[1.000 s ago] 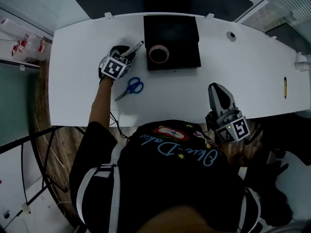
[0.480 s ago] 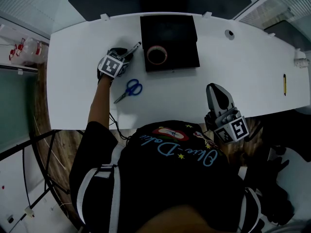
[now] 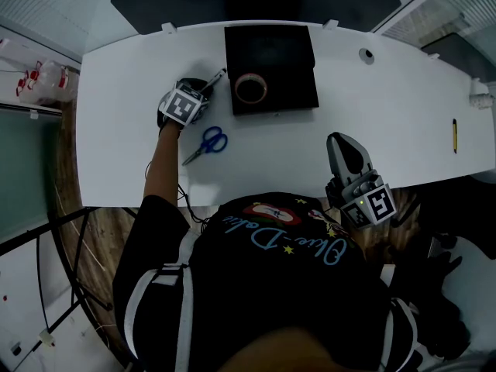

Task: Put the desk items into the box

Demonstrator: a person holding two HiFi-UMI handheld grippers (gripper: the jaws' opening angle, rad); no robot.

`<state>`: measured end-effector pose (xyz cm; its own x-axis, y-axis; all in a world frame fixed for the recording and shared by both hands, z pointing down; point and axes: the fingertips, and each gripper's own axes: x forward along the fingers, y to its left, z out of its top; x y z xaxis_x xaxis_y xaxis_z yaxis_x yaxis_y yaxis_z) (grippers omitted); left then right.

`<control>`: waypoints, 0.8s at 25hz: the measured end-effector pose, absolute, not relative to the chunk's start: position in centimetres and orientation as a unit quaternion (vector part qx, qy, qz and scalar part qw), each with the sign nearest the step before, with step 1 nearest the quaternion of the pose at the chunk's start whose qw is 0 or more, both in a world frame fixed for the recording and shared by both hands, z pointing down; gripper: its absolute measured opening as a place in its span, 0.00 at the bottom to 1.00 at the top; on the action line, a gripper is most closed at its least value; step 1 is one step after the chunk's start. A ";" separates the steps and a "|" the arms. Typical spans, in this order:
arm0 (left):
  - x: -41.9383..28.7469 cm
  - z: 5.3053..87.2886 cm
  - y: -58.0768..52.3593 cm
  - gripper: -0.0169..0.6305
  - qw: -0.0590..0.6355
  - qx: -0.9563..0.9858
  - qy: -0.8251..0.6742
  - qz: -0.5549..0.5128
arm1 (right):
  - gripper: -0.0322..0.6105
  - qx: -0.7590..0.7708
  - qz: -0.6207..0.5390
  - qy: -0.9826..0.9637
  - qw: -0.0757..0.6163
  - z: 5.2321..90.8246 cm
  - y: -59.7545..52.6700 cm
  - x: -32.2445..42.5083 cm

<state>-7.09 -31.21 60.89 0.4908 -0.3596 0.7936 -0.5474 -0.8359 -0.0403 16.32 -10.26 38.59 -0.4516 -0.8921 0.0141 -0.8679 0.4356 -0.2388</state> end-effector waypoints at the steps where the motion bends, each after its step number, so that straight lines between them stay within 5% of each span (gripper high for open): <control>1: -7.1 60.9 -31.2 0.16 0.106 0.855 -0.266 0.433 | 0.07 -0.521 -0.106 0.845 0.058 38.6 -10.3 16.4; 20: -7.6 56.8 -29.3 0.16 0.091 0.858 -0.323 0.389 | 0.07 -0.491 -0.110 0.860 0.089 38.0 -10.7 15.9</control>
<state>-7.60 -29.30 56.75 0.4881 -0.4836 0.7265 -0.6257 -0.7742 -0.0950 15.85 -10.70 38.04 -0.5030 -0.8631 -0.0448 -0.8242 0.4946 -0.2757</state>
